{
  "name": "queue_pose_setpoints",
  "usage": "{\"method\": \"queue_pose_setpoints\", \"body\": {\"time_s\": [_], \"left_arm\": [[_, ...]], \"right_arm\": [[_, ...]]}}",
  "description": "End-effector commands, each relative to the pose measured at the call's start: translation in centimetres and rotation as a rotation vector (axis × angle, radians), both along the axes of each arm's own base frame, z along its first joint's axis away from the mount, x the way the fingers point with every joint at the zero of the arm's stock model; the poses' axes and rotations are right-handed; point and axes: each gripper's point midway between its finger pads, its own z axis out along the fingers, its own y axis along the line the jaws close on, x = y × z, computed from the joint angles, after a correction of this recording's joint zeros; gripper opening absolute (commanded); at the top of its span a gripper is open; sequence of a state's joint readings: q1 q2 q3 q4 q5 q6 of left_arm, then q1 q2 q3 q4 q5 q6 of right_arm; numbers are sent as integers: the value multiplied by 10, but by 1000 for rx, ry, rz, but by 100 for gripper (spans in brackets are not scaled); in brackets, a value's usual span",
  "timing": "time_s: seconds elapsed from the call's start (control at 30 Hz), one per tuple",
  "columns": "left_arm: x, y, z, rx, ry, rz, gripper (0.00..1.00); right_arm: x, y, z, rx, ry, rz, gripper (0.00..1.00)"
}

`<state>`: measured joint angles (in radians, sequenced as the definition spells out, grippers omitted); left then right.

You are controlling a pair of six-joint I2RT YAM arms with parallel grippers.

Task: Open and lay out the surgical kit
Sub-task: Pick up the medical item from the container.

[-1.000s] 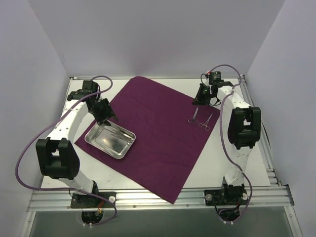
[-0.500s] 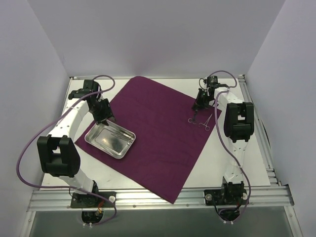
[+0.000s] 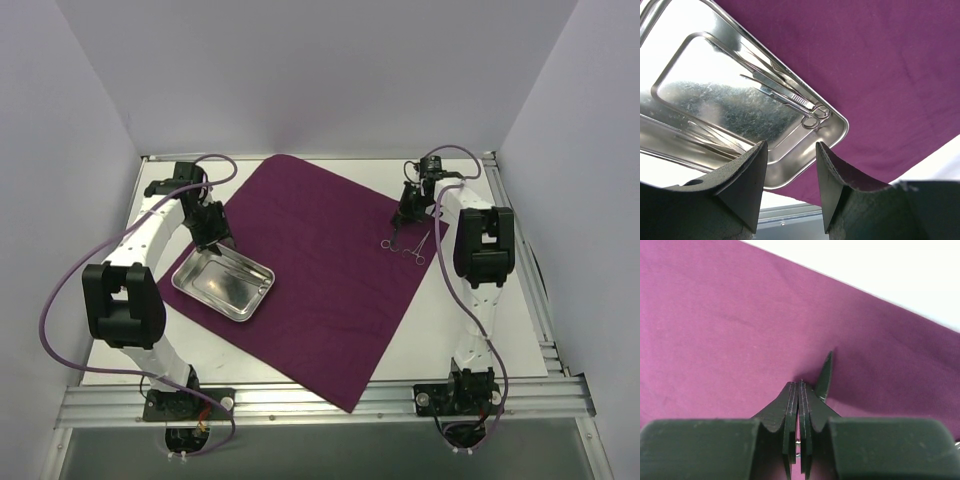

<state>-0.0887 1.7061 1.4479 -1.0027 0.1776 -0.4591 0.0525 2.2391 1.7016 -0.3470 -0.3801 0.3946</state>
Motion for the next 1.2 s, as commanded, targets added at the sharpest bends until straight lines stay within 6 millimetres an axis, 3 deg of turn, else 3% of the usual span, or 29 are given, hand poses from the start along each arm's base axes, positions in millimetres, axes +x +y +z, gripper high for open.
{"method": "queue_pose_setpoints", "body": {"time_s": [0.0, 0.4, 0.93, 1.03, 1.07, 1.17], "left_arm": [[15, -1, 16, -12, -66, -21, 52], [13, -3, 11, -25, -54, -32, 52], [9, 6, 5, -9, -26, 10, 52], [6, 7, 1, -14, 1, 32, 53], [5, 9, -2, -10, 17, 42, 53], [-1, 14, -11, 5, 78, 86, 54]], "right_arm": [[-10, -11, -1, -28, 28, -22, 0], [-19, -15, 10, -34, 28, -47, 0], [-15, -15, 24, -33, -11, -47, 0], [0, -10, 48, -22, -70, -31, 0], [11, -8, 65, -20, -115, -29, 0], [17, 3, 91, -38, -144, -4, 0]]}}
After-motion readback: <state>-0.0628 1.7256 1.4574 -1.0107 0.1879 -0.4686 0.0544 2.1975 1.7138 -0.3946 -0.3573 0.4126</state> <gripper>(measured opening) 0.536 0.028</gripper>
